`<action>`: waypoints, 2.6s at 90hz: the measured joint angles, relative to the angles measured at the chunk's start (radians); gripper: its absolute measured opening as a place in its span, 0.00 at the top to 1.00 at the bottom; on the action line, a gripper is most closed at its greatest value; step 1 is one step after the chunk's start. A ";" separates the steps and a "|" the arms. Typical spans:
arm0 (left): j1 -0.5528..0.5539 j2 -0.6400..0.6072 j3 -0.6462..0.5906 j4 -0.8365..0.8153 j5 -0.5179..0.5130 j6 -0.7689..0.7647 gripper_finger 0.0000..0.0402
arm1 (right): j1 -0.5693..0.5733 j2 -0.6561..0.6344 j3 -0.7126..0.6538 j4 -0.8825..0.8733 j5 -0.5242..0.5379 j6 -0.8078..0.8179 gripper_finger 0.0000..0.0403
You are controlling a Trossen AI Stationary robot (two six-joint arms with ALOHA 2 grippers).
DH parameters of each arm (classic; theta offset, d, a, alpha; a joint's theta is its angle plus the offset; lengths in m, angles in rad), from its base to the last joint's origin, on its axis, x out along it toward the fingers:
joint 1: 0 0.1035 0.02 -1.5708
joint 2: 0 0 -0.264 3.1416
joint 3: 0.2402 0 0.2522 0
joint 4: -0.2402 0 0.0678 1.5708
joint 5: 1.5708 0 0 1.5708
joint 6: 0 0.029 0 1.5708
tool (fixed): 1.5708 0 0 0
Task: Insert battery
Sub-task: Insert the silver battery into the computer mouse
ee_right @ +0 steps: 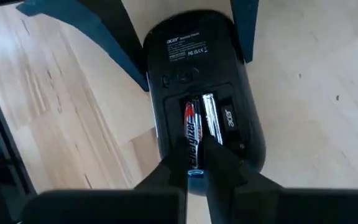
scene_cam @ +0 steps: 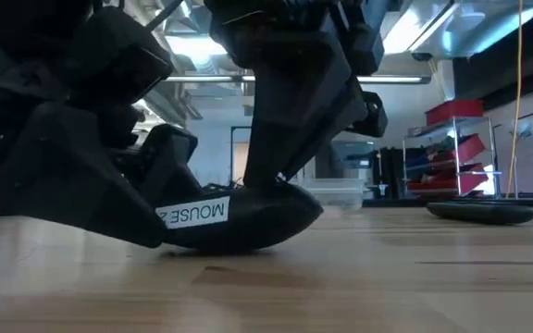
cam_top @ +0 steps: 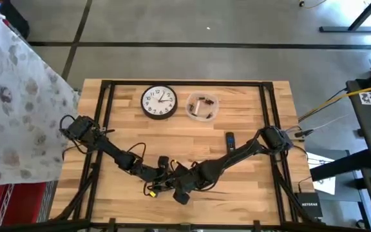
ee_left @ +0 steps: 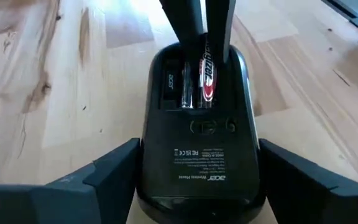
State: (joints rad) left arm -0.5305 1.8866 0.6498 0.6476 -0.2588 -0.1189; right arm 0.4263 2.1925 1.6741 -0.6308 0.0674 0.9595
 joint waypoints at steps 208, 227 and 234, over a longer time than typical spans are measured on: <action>-0.019 0.001 0.009 -0.009 -0.064 -0.039 0.32 | -0.008 0.056 0.132 -0.175 -0.030 -0.239 0.96; -0.021 0.002 0.008 -0.010 -0.073 -0.035 0.32 | -0.008 0.018 0.145 -0.227 0.028 -0.261 0.96; -0.021 0.002 0.008 -0.011 -0.073 -0.037 0.32 | -0.008 -0.001 0.148 -0.251 0.036 -0.267 0.95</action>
State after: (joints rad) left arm -0.5518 1.8889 0.6582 0.6361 -0.3321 -0.1555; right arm 0.4183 2.1919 1.8217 -0.8820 0.1038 0.6922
